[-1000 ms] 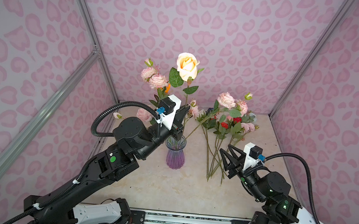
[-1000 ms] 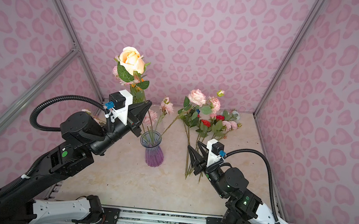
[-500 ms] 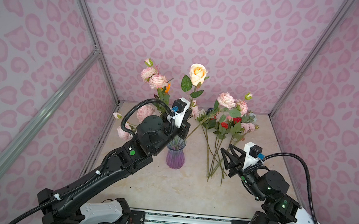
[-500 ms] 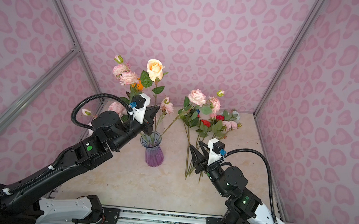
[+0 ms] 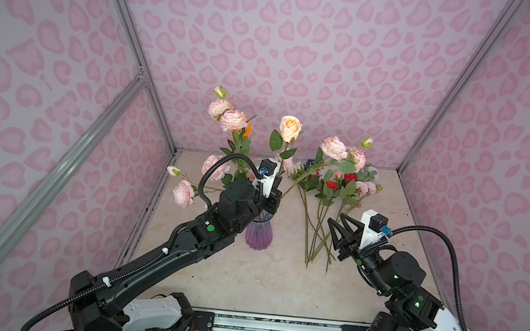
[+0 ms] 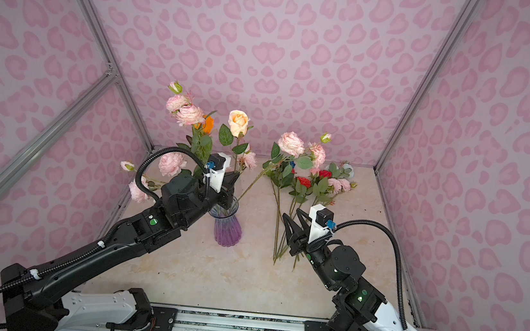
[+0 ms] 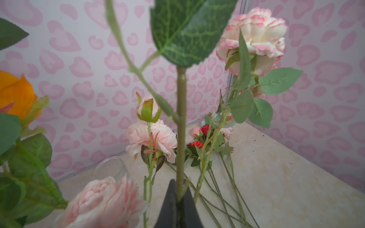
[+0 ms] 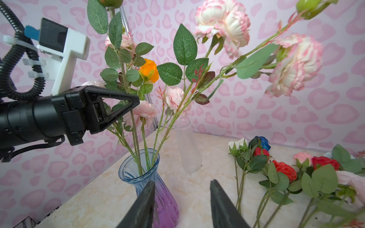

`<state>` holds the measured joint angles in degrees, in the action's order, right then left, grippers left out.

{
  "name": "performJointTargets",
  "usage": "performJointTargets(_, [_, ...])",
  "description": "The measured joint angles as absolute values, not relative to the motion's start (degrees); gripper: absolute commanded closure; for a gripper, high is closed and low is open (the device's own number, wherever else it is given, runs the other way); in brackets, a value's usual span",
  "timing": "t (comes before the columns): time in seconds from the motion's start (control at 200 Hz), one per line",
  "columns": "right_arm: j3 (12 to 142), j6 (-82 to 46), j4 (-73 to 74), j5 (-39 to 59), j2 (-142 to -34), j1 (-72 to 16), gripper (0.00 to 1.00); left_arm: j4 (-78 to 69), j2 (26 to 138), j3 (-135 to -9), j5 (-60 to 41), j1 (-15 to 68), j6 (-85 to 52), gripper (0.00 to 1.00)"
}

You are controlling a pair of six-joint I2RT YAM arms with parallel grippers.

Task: Arrange the flowers into the vase
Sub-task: 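Carry the cream rose over the vase and lower it with left gripper, then open left gripper and withdraw from the vase while right gripper moves to the pile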

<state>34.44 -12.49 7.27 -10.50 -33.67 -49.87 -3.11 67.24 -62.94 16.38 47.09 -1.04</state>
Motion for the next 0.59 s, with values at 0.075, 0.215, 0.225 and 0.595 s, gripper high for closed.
performJointTargets(0.075, [34.4, -12.5, 7.2, -10.5, -33.5, -49.8, 0.53, -3.3, 67.2, -61.6, 17.0, 46.9, -1.5, 0.92])
performJointTargets(0.215, [34.4, -12.9, 7.2, -10.6, -33.4, -49.5, 0.53, -3.2, 66.5, -59.9, 17.6, 46.8, -2.4, 0.85])
performJointTargets(0.225, [34.4, -12.9, 7.2, -10.7, -33.4, -49.5, 0.53, -3.2, 66.4, -59.7, 17.7, 46.8, -2.6, 0.85])
performJointTargets(0.595, [34.6, -13.4, 6.1, -11.6, -33.7, -49.3, 0.53, -2.6, 64.3, -58.2, 18.0, 46.8, -3.4, 0.7])
